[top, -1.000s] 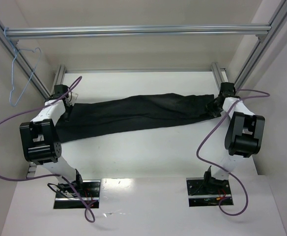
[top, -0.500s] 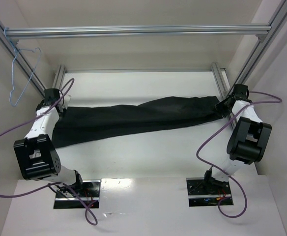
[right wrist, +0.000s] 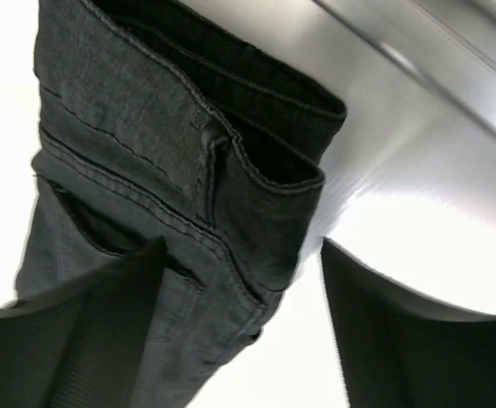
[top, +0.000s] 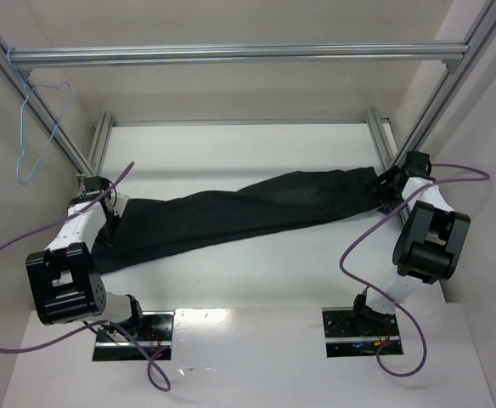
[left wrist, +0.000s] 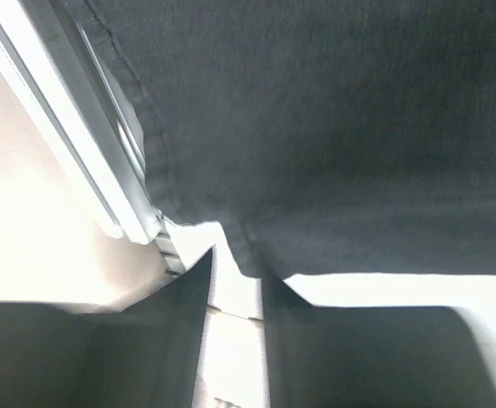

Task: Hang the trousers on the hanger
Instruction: Fold the trousers

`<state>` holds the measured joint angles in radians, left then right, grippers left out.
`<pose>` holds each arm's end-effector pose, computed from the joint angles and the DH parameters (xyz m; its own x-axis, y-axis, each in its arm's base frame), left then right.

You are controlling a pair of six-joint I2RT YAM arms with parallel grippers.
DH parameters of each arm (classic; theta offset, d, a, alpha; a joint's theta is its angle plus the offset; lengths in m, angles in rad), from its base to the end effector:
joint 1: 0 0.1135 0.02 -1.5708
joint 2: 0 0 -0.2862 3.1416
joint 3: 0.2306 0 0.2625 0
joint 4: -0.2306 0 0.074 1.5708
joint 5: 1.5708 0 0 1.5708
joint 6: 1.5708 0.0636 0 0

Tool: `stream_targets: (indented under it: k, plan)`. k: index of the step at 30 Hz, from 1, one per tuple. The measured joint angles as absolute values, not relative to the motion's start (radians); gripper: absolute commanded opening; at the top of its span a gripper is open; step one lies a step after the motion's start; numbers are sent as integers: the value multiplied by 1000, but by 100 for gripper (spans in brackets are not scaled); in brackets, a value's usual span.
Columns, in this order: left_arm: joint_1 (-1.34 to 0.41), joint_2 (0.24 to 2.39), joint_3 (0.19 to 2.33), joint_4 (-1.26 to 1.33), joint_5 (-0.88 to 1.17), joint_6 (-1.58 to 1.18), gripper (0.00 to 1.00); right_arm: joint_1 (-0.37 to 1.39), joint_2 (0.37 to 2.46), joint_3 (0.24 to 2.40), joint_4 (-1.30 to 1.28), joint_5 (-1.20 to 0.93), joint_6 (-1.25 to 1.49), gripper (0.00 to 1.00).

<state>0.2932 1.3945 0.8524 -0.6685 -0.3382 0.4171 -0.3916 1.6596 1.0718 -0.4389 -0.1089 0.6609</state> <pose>0.2494 0.0973 0.1894 -0.9749 0.1049 -0.1965 0.0113 0.9043 0.4267 0.3376 -0.1319 0.1894 -0.4233 0.8350 -0.3516 0.7439 0.5419 0.3912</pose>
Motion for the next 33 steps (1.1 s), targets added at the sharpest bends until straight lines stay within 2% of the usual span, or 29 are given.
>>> stream_targets:
  k: [1,2,4,8,20,29,33]
  plan:
    - [294,1389,852,-681,-339,424,56,-393,1661,1071,-439,-105,656,89]
    - [296,1382,851,-693,-339,427,65,-393,1662,1070,-439,-103,651,100]
    - [297,1368,851,-717,-340,430,79,-393,1662,1070,-439,-99,643,100]
    - [299,1345,864,-772,-337,435,88,-394,1659,1046,-432,-89,637,100]
    - [285,1340,749,-782,-334,442,96,-393,1659,992,-403,-82,641,100]
    - [283,1353,711,-756,-320,452,96,-384,1692,989,-350,-92,668,100]
    - [278,1378,654,-695,-343,510,89,-383,1708,989,-332,-109,684,100]
